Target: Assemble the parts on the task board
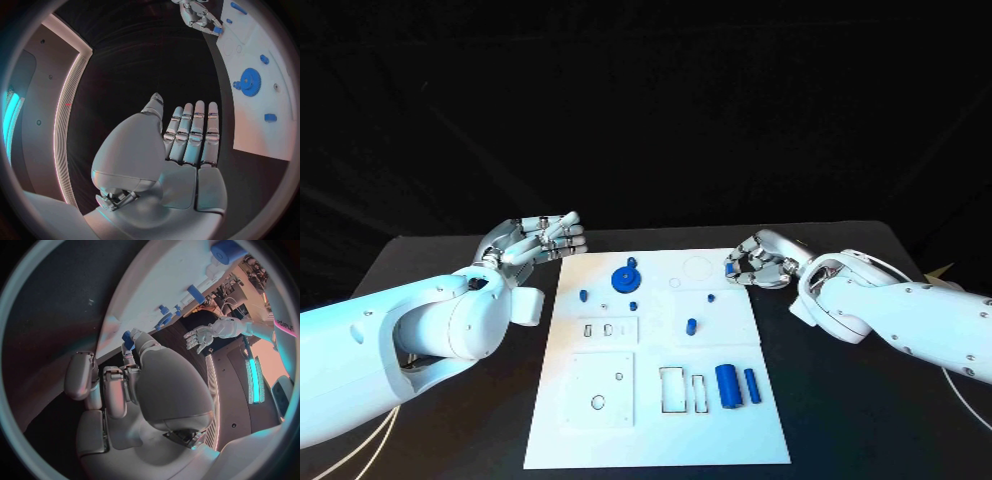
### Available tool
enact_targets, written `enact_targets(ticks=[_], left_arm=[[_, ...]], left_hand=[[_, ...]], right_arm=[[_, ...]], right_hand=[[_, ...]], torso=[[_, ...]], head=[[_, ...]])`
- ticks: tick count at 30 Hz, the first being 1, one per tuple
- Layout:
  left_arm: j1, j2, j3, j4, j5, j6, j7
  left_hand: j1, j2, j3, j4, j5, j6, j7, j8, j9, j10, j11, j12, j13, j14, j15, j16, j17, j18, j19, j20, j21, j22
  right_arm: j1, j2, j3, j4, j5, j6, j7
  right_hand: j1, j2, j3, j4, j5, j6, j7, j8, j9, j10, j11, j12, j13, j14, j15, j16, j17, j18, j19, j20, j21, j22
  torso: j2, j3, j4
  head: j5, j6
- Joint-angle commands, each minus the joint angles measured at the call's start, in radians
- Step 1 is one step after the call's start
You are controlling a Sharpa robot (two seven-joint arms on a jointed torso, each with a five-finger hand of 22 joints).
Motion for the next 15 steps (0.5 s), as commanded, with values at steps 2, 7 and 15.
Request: enact_targets(ticks=[2, 7, 15], left_arm=[[0.001, 0.001, 0.001, -0.003, 0.001, 0.016, 0.005], [0.001, 0.001, 0.001, -0.007, 0.001, 0.016, 0.005], [0.001, 0.015, 0.0, -0.014, 0.001, 0.02, 0.003]], left_hand=[[0.011, 0.0, 0.0, -0.006, 0.0, 0.007, -0.002, -0.006, 0.0, 0.0, -0.001, -0.006, -0.001, 0.008, 0.001, -0.004, 0.001, -0.005, -0.006, -0.002, -0.004, -0.001], [0.011, 0.0, 0.0, -0.006, 0.0, 0.007, -0.002, -0.006, 0.0, 0.0, -0.001, -0.006, -0.001, 0.008, 0.001, -0.004, 0.001, -0.005, -0.006, -0.002, -0.004, -0.001], [0.012, 0.003, 0.001, -0.006, 0.0, 0.008, -0.002, -0.007, 0.0, 0.001, -0.001, -0.006, -0.001, 0.009, 0.001, -0.005, 0.001, -0.005, -0.006, -0.002, -0.005, -0.001]], right_arm=[[0.015, -0.007, 0.005, 0.069, -0.027, -0.039, -0.049], [0.034, 0.003, 0.006, 0.143, -0.076, -0.038, -0.098], [0.044, 0.106, -0.001, 0.231, -0.202, -0.024, -0.206]], right_hand=[[-0.005, 0.009, 0.007, -0.001, -0.007, 0.008, -0.008, 0.014, 0.015, 0.0, -0.007, 0.001, 0.11, 0.099, -0.006, 0.008, 0.241, -0.011, 0.012, -0.003, 0.012, 0.011], [-0.014, 0.008, 0.009, 0.001, -0.015, 0.007, -0.008, 0.015, 0.016, 0.003, -0.006, 0.003, 0.112, 0.1, -0.006, 0.01, 0.246, -0.013, 0.017, -0.003, 0.018, 0.018], [-0.021, 0.01, 0.013, 0.004, -0.016, 0.003, -0.007, 0.014, 0.016, 0.004, -0.006, 0.004, 0.114, 0.101, -0.006, 0.011, 0.248, -0.014, 0.02, -0.003, 0.023, 0.024]], torso=[[-0.001, -0.0009, -0.0017], [-0.002, -0.0016, -0.0013], [-0.005, -0.0035, 0.0004]], head=[[0.006, -0.004], [0.016, -0.007], [0.028, -0.016]])
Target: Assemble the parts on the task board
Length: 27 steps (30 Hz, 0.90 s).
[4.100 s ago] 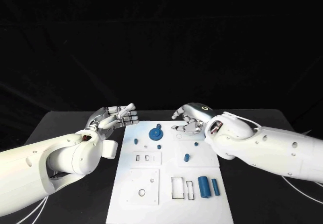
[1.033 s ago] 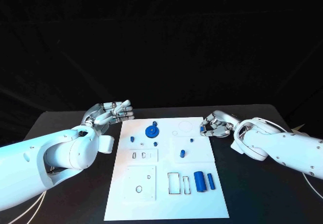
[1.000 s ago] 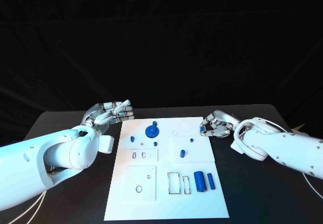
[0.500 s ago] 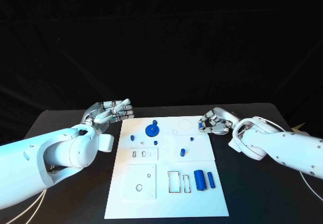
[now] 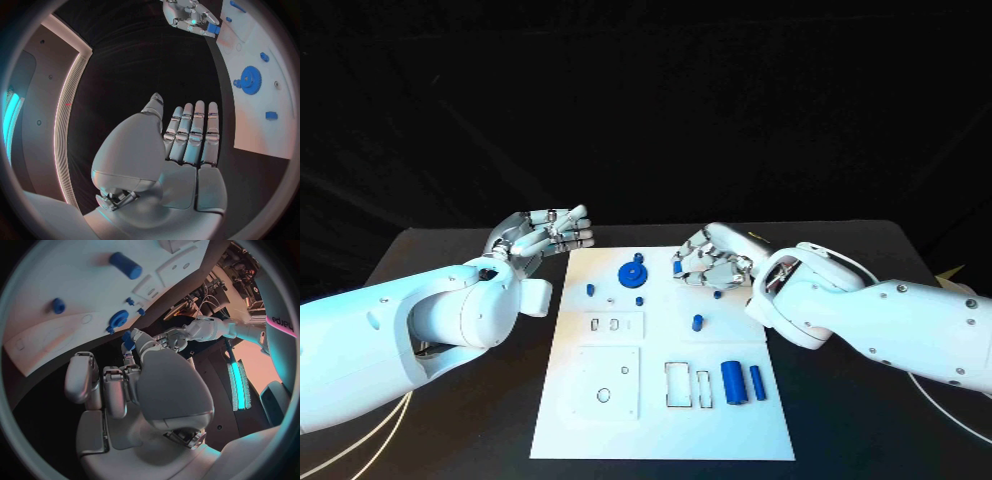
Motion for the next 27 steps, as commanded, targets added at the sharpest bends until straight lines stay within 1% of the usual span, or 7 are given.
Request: enact_targets(ticks=[1, 6, 10, 15, 19, 23, 27], left_arm=[[0.001, 0.009, 0.0, -0.001, 0.001, 0.02, 0.003], [0.001, 0.016, 0.0, -0.004, 0.001, 0.022, 0.001], [0.001, 0.018, 0.0, -0.005, 0.001, 0.021, -0.002], [0.001, 0.018, 0.0, -0.004, 0.001, 0.016, -0.005], [0.001, 0.017, 0.0, -0.002, 0.001, 0.017, -0.005], [0.001, 0.015, 0.0, 0.001, 0.001, 0.018, -0.005], [0.001, 0.016, 0.0, 0.001, 0.001, 0.019, -0.005]], left_hand=[[0.009, 0.0, 0.001, -0.006, 0.0, 0.008, -0.002, -0.004, 0.0, 0.001, -0.001, -0.006, -0.001, 0.009, 0.001, -0.005, 0.002, -0.005, -0.006, -0.002, -0.005, -0.002], [0.009, 0.0, 0.001, -0.006, 0.0, 0.008, -0.002, -0.004, 0.0, 0.001, -0.001, -0.006, -0.001, 0.009, 0.001, -0.005, 0.002, -0.005, -0.006, -0.002, -0.005, -0.002], [0.009, 0.0, 0.001, -0.006, 0.0, 0.008, -0.002, -0.004, 0.0, 0.001, -0.001, -0.006, -0.001, 0.009, 0.001, -0.005, 0.002, -0.005, -0.006, -0.002, -0.005, -0.002], [0.009, 0.001, 0.001, -0.006, 0.0, 0.008, -0.002, -0.004, 0.001, 0.001, -0.001, -0.006, -0.001, 0.01, 0.001, -0.005, 0.002, -0.005, -0.006, -0.002, -0.005, -0.002], [0.009, 0.001, 0.001, -0.007, 0.0, 0.008, -0.002, -0.004, 0.001, 0.001, -0.001, -0.006, -0.001, 0.01, 0.001, -0.005, 0.002, -0.005, -0.006, -0.002, -0.005, -0.002], [0.009, 0.001, 0.001, -0.007, 0.0, 0.008, -0.002, -0.004, 0.001, 0.001, -0.001, -0.006, -0.001, 0.01, 0.001, -0.005, 0.002, -0.005, -0.006, -0.002, -0.005, -0.002], [0.01, 0.001, 0.001, -0.007, 0.0, 0.009, -0.003, -0.004, 0.001, 0.002, -0.002, -0.006, -0.001, 0.01, 0.001, -0.005, 0.002, -0.005, -0.006, -0.002, -0.005, -0.002]], right_arm=[[-0.002, 0.036, -0.006, 0.02, -0.125, 0.009, -0.1], [-0.017, 0.097, -0.015, 0.02, -0.193, 0.017, -0.144], [-0.038, 0.138, -0.02, 0.006, -0.241, 0.019, -0.175], [-0.059, 0.172, -0.024, -0.009, -0.271, 0.029, -0.191], [-0.073, 0.193, -0.026, -0.014, -0.292, 0.043, -0.204], [-0.082, 0.211, -0.027, -0.022, -0.314, 0.053, -0.215], [-0.087, 0.222, -0.028, -0.027, -0.327, 0.06, -0.221]], right_hand=[[-0.012, -0.003, 0.006, 0.004, -0.001, 0.002, -0.007, 0.014, 0.017, 0.001, -0.002, 0.004, 0.114, 0.101, -0.005, 0.005, 0.249, -0.014, 0.01, 0.0, 0.005, 0.002], [-0.028, -0.011, 0.004, 0.009, -0.005, 0.0, -0.006, 0.014, 0.017, 0.001, -0.001, 0.004, 0.114, 0.101, -0.004, 0.004, 0.248, -0.014, 0.009, 0.001, 0.003, 0.002], [-0.034, -0.018, 0.003, 0.01, -0.009, -0.001, -0.006, 0.014, 0.018, 0.001, -0.001, 0.004, 0.114, 0.1, -0.004, 0.004, 0.247, -0.013, 0.008, 0.001, 0.001, 0.001], [-0.04, -0.024, 0.002, 0.012, -0.012, -0.001, -0.005, 0.015, 0.018, 0.001, -0.001, 0.004, 0.114, 0.1, -0.004, 0.004, 0.246, -0.013, 0.008, 0.001, 0.001, 0.001], [-0.042, -0.025, 0.002, 0.012, -0.014, -0.002, -0.005, 0.014, 0.018, 0.0, -0.001, 0.003, 0.114, 0.1, -0.004, 0.003, 0.246, -0.013, 0.008, 0.001, 0.0, 0.001], [-0.043, -0.027, 0.001, 0.012, -0.014, -0.003, -0.005, 0.014, 0.018, 0.0, 0.0, 0.003, 0.113, 0.1, -0.004, 0.004, 0.246, -0.013, 0.008, 0.002, 0.0, 0.001], [-0.043, -0.027, 0.001, 0.012, -0.014, -0.003, -0.005, 0.014, 0.018, 0.0, 0.0, 0.003, 0.113, 0.1, -0.004, 0.004, 0.246, -0.013, 0.008, 0.002, 0.0, 0.001]], torso=[[0.0, -0.0014, 0.0026], [0.0, -0.0005, -0.0016], [0.001, 0.0001, 0.0001], [0.002, 0.0006, -0.0007], [0.003, 0.0007, -0.001], [0.002, 0.0011, -0.0026], [0.002, 0.0004, -0.0007]], head=[[0.004, -0.003], [0.018, -0.006], [0.026, -0.009], [0.032, -0.017], [0.036, -0.017], [0.04, -0.025], [0.041, -0.028]])
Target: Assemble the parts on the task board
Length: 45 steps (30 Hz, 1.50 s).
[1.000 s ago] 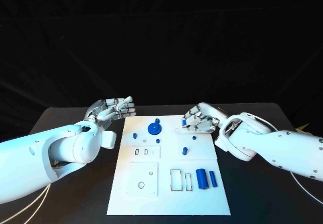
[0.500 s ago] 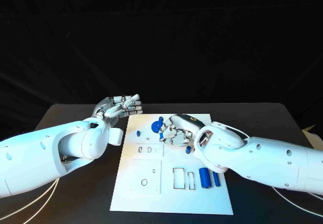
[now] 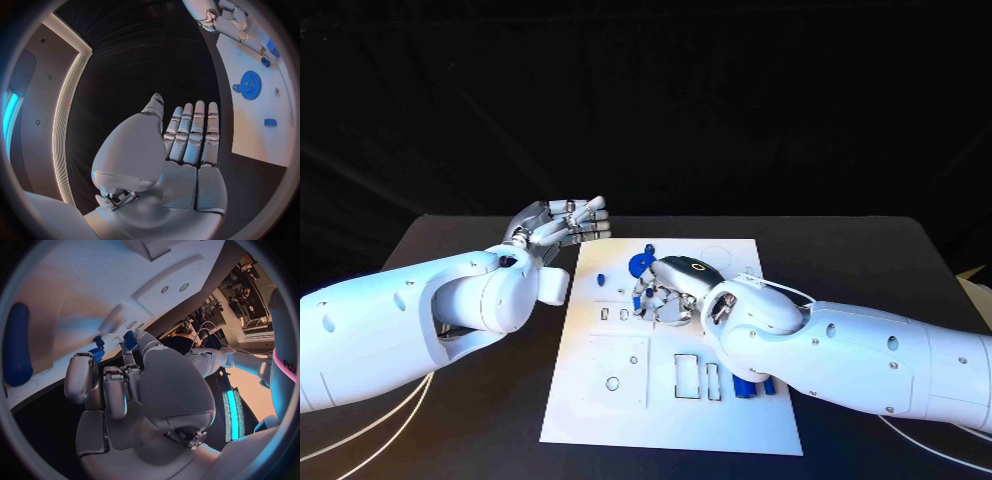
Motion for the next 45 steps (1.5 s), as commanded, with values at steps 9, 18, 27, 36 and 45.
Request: enact_targets(ticks=[9, 18, 27, 36, 45], left_arm=[[0.001, 0.005, 0.001, 0.001, 0.001, 0.019, 0.003], [0.001, 0.005, 0.001, 0.001, 0.001, 0.02, 0.003], [0.001, 0.004, 0.001, 0.001, 0.001, 0.02, 0.002], [0.001, 0.003, 0.001, 0.001, 0.001, 0.021, 0.001], [0.001, 0.002, 0.001, 0.001, 0.001, 0.021, 0.001]], left_hand=[[0.009, 0.0, 0.001, -0.007, 0.0, 0.005, 0.001, -0.004, 0.001, 0.002, -0.002, -0.006, -0.001, 0.007, -0.003, -0.005, 0.001, -0.005, -0.006, -0.002, -0.005, -0.002], [0.009, 0.0, 0.001, -0.007, 0.0, 0.005, 0.001, -0.004, 0.001, 0.002, -0.002, -0.006, -0.001, 0.007, -0.003, -0.005, 0.001, -0.005, -0.006, -0.002, -0.005, -0.002], [0.009, 0.0, 0.001, -0.007, 0.0, 0.005, 0.001, -0.004, 0.001, 0.002, -0.002, -0.006, -0.001, 0.007, -0.003, -0.005, 0.001, -0.005, -0.006, -0.002, -0.005, -0.002], [0.009, 0.0, 0.001, -0.007, 0.0, 0.005, 0.001, -0.004, 0.001, 0.002, -0.002, -0.006, -0.001, 0.007, -0.003, -0.005, 0.001, -0.005, -0.006, -0.002, -0.005, -0.002], [0.009, 0.002, 0.001, -0.007, 0.0, 0.007, 0.0, -0.004, 0.001, 0.004, -0.003, -0.006, -0.001, 0.009, -0.004, -0.005, 0.002, -0.005, -0.006, -0.002, -0.005, -0.002]], right_arm=[[-0.012, 0.026, -0.001, -0.01, -0.072, 0.054, -0.031], [-0.015, 0.034, -0.002, -0.02, -0.082, 0.065, -0.038], [-0.017, 0.04, -0.002, -0.024, -0.088, 0.083, -0.043], [-0.017, 0.043, -0.003, -0.035, -0.095, 0.099, -0.047], [-0.017, 0.043, -0.003, -0.033, -0.101, 0.096, -0.05]], right_hand=[[-0.006, -0.002, -0.001, 0.006, -0.008, -0.001, -0.004, 0.003, 0.018, 0.0, 0.0, 0.003, 0.114, 0.101, -0.004, 0.004, 0.247, -0.013, 0.004, -0.002, 0.0, -0.001], [-0.008, -0.004, -0.001, 0.007, -0.01, -0.001, -0.004, 0.003, 0.018, 0.001, 0.0, 0.004, 0.115, 0.101, -0.004, 0.005, 0.249, -0.013, 0.005, -0.002, 0.001, 0.001], [-0.009, -0.009, -0.002, 0.006, -0.011, -0.003, -0.004, 0.003, 0.018, 0.0, 0.0, 0.003, 0.113, 0.101, -0.003, 0.005, 0.247, -0.013, 0.003, -0.002, -0.002, -0.002], [-0.01, -0.016, -0.002, 0.004, -0.012, -0.008, -0.002, 0.0, 0.017, -0.004, 0.002, 0.0, 0.11, 0.1, -0.003, 0.004, 0.245, -0.012, 0.001, -0.001, -0.005, -0.004], [-0.016, -0.026, -0.001, 0.002, -0.015, -0.021, 0.005, -0.006, 0.014, -0.015, 0.007, -0.011, 0.098, 0.098, 0.001, 0.0, 0.237, -0.009, -0.009, 0.001, -0.02, -0.016]], torso=[[-0.002, 0.0001, 0.0003], [-0.002, -0.0006, 0.0003], [-0.002, -0.0004, 0.0005], [-0.002, -0.0002, -0.0002], [-0.002, 0.0002, 0.0004]], head=[[0.01, -0.01], [0.011, -0.012], [0.013, -0.014], [0.013, -0.016], [0.014, -0.018]])
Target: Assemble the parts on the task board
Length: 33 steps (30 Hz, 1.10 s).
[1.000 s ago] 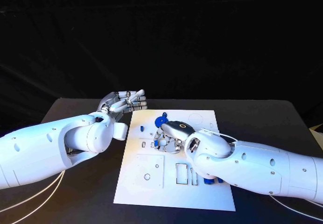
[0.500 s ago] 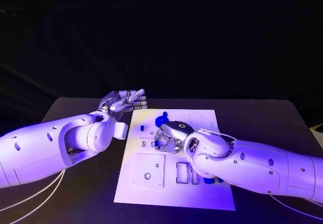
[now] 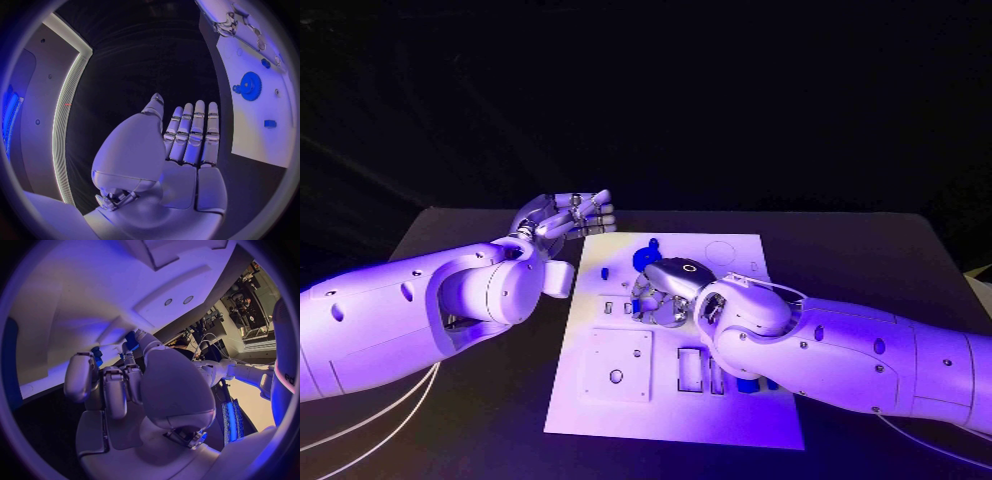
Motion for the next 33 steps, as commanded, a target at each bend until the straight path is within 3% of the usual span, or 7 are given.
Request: enact_targets(ticks=[1, 26, 33], left_arm=[[0.001, 0.001, 0.001, 0.002, 0.001, 0.018, 0.005], [0.001, -0.001, 0.001, 0.002, 0.001, 0.02, 0.002], [0.001, 0.0, 0.001, 0.002, 0.001, 0.021, 0.0]], left_hand=[[0.009, 0.002, -0.001, -0.005, 0.0, 0.007, 0.0, -0.004, 0.001, 0.004, -0.003, -0.006, -0.001, 0.006, 0.0, -0.005, 0.001, -0.005, -0.006, -0.002, -0.005, -0.001], [0.009, 0.002, -0.001, -0.005, 0.0, 0.007, 0.0, -0.004, 0.001, 0.004, -0.003, -0.006, -0.001, 0.006, 0.0, -0.005, 0.001, -0.005, -0.006, -0.002, -0.005, -0.001], [0.009, 0.002, -0.002, -0.005, 0.0, 0.006, 0.0, -0.005, 0.001, 0.004, -0.003, -0.007, -0.001, 0.006, 0.0, -0.005, 0.001, -0.005, -0.006, -0.002, -0.005, -0.001]], right_arm=[[-0.003, 0.0, -0.003, -0.001, -0.019, 0.027, -0.014], [-0.003, 0.003, -0.003, 0.0, -0.018, 0.0, -0.013], [-0.003, 0.002, -0.003, 0.01, -0.011, -0.006, -0.005]], right_hand=[[0.0, -0.01, -0.001, 0.003, -0.005, -0.008, 0.001, 0.0, -0.004, -0.008, 0.0, -0.005, 0.097, 0.098, 0.001, 0.0, 0.238, -0.009, -0.009, 0.001, -0.008, -0.002], [-0.032, -0.044, -0.007, 0.014, -0.018, -0.074, 0.031, -0.037, -0.019, -0.047, 0.026, -0.036, 0.061, 0.093, 0.023, -0.009, 0.217, 0.0, -0.037, 0.02, -0.052, -0.033], [-0.064, -0.078, -0.042, 0.028, 0.005, -0.114, 0.043, -0.056, -0.025, -0.065, 0.038, -0.048, 0.046, 0.088, 0.035, -0.016, 0.201, 0.005, -0.052, 0.032, -0.077, -0.049]], torso=[[0.0, 0.0001, 0.0002], [0.0, 0.0002, 0.0002], [0.0, 0.0007, -0.0001]], head=[[0.0, -0.001], [-0.001, -0.001], [0.0, 0.001]])
